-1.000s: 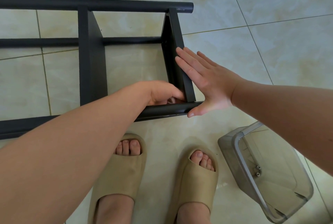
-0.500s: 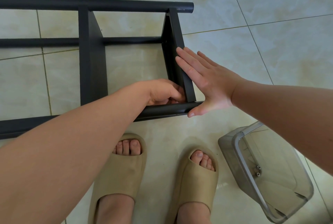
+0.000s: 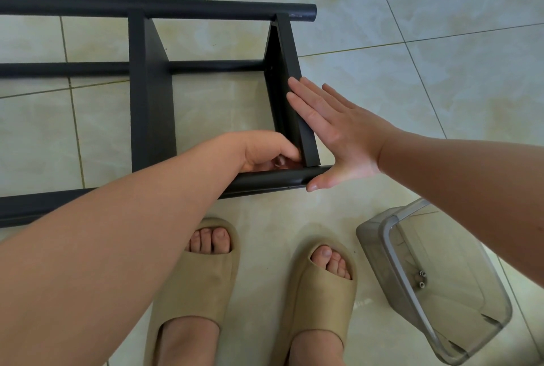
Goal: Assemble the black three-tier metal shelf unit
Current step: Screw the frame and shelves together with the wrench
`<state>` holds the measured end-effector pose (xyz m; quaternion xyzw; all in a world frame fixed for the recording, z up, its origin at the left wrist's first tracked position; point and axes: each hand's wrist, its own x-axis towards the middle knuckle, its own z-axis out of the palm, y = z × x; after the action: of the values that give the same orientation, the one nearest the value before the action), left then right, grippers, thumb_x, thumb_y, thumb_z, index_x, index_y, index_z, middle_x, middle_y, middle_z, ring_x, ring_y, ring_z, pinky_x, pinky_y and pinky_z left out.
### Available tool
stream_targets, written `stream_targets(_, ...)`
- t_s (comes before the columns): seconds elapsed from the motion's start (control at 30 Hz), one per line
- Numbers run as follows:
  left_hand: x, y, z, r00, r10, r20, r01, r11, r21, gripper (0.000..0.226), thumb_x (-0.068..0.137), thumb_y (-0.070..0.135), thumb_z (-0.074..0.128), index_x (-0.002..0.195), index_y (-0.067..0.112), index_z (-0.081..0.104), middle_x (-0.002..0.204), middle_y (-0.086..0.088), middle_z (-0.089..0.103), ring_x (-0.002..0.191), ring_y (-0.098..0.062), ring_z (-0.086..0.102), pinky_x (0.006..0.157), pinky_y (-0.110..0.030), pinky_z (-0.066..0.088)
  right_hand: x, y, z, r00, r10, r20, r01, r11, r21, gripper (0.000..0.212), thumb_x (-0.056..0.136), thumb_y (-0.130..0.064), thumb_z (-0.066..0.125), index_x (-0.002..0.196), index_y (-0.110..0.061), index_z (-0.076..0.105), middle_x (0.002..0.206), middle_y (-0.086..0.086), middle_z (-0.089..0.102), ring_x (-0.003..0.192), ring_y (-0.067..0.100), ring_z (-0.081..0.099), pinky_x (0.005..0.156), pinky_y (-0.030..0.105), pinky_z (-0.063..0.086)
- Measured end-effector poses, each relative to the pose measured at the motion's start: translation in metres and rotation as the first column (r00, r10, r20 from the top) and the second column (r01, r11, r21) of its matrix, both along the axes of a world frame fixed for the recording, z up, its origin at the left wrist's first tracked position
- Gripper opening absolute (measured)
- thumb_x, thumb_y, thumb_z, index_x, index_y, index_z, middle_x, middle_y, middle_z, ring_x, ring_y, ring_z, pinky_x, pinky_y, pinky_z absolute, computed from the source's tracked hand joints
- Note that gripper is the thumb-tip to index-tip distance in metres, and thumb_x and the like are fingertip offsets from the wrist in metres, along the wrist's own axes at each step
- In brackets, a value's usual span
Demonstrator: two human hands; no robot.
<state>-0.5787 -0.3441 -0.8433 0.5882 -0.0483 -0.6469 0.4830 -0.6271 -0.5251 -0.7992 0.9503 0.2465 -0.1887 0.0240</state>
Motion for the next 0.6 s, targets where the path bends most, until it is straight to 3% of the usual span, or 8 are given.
stream_targets(0.1,-0.0006,-0.0004,-0.0022,0.999,-0.026,0.037,0.025,0.999,0.027,0.039,0.091,0.007,0.056,0.055,0.017,0.063,0.057,-0.003,0.052,0.054,-0.016,0.052,0.06,-0.025,0.046,0.0003,0.0001,0.0009,1.0,-0.003,-0.003,0.003,1.0,0.003,0.141,0.062,-0.098,0.039,0.16,-0.011,-0.014,0.167,0.007,-0.022,0.154,0.023,-0.02,0.127,0.046,-0.002)
stream_targets(0.33,0.0003,0.0012,-0.0031,0.996,0.018,0.086,-0.017,1.0,-0.013,0.013,0.092,-0.003,0.056,0.085,0.005,0.064,0.06,-0.005,0.056,0.059,-0.019,0.055,0.066,-0.029,0.049,0.0,0.0005,0.0003,1.0,-0.004,0.0,0.004,1.0,0.01,0.141,0.062,-0.098,0.037,0.16,-0.01,-0.012,0.167,0.007,-0.02,0.154,0.023,-0.018,0.127,0.046,-0.002)
stream_targets(0.47,0.0006,0.0009,-0.0049,0.993,0.028,0.112,-0.025,0.999,-0.023,0.014,0.09,-0.005,0.056,0.084,0.006,0.062,0.057,-0.004,0.053,0.056,-0.018,0.052,0.064,-0.029,0.046,-0.0001,0.0001,0.0,1.0,-0.005,-0.003,0.005,1.0,0.01,0.141,0.062,-0.098,0.039,0.16,-0.01,-0.011,0.167,0.008,-0.02,0.155,0.023,-0.018,0.127,0.047,-0.001)
stream_targets(0.6,0.0005,0.0006,-0.0072,0.994,0.049,0.094,-0.045,0.998,-0.046,0.014,0.09,-0.008,0.055,0.089,0.004,0.063,0.064,-0.009,0.056,0.064,-0.023,0.055,0.072,-0.034,0.047,0.0002,-0.0002,0.0012,1.0,-0.003,-0.009,0.003,1.0,0.008,0.141,0.062,-0.098,0.038,0.16,-0.01,-0.013,0.167,0.007,-0.022,0.154,0.022,-0.02,0.127,0.045,-0.003)
